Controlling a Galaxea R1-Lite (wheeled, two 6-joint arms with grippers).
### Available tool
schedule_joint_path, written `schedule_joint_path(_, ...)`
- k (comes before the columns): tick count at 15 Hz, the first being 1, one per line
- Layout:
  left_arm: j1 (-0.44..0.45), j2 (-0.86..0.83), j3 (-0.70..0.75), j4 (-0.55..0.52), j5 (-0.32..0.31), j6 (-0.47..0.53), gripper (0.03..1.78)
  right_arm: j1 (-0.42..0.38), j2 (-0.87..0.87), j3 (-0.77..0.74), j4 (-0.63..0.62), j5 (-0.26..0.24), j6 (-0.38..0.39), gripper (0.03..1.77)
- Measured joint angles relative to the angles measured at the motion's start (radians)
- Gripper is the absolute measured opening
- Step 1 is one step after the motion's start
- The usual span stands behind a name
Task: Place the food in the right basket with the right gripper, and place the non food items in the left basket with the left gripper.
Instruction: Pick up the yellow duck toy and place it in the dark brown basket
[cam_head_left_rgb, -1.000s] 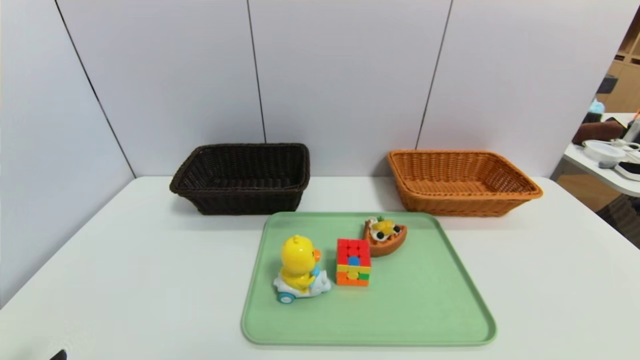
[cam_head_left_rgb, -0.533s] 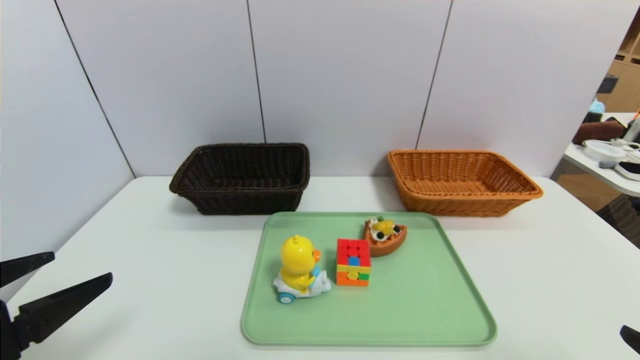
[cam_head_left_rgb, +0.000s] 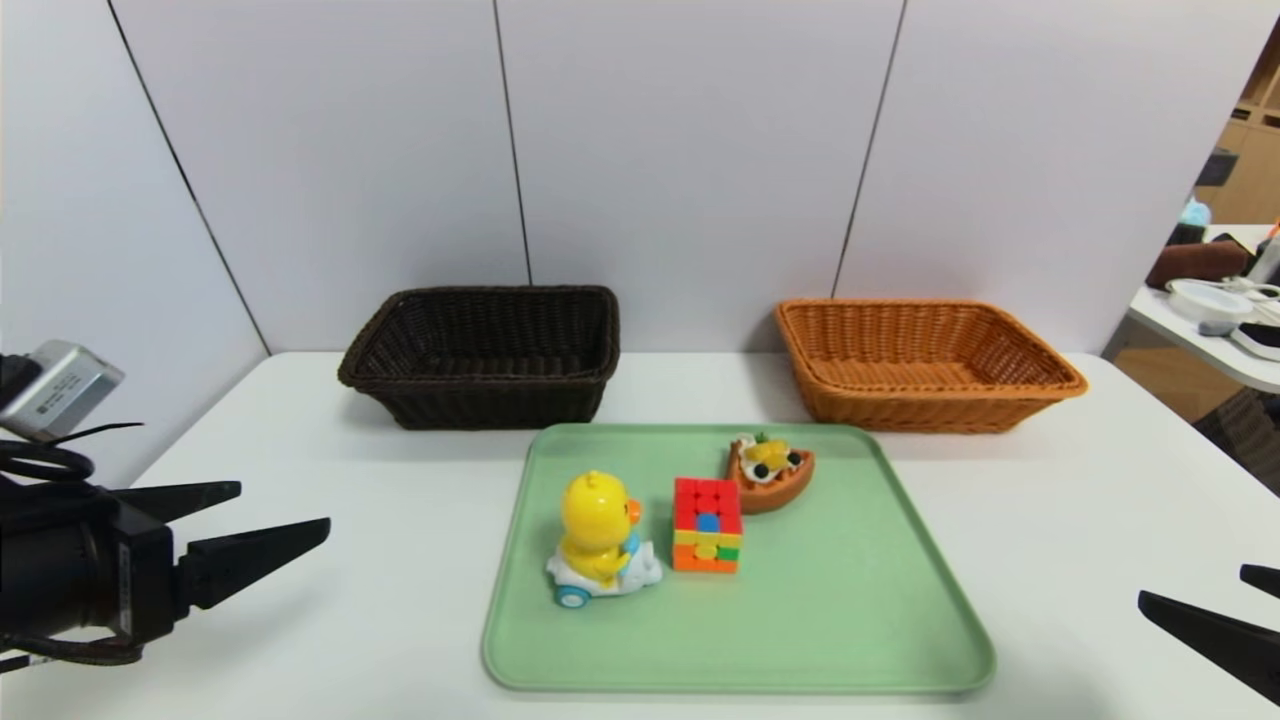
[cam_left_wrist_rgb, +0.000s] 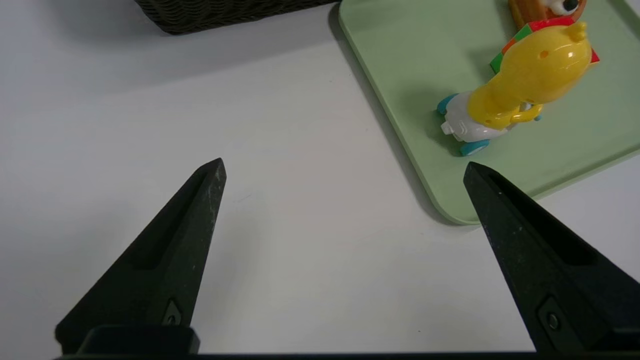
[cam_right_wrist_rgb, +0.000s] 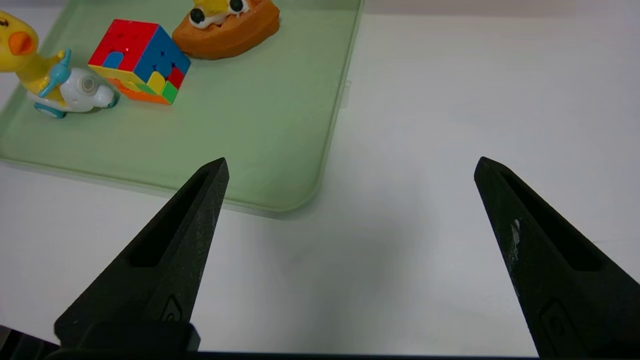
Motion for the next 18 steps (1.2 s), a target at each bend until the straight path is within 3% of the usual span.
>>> schedule_joint_path(5,-0.075,0.14,-0.003,-0.116,-0.005,0.022,1.69,0.001,0.08,-0.017,-0.031,0.019,-0.004,1.7)
schedule_joint_path(9,-0.161,0.199,-0.004,-0.134,-0.009,0.027,1.69,0.01,0.113,-0.029,-0.032,0.153,-0.033,1.7)
schedule_joint_path(13,-0.237,0.227,-0.005,-0.133,-0.017,0.041,1.69,0.018,0.137,-0.017,-0.031,0.16,-0.055,1.7)
schedule_joint_path(18,-0.266,0.259,-0.003,-0.189,-0.181,0.111,1.69,0.019,0.146,-0.011,-0.031,0.159,-0.054,1.7)
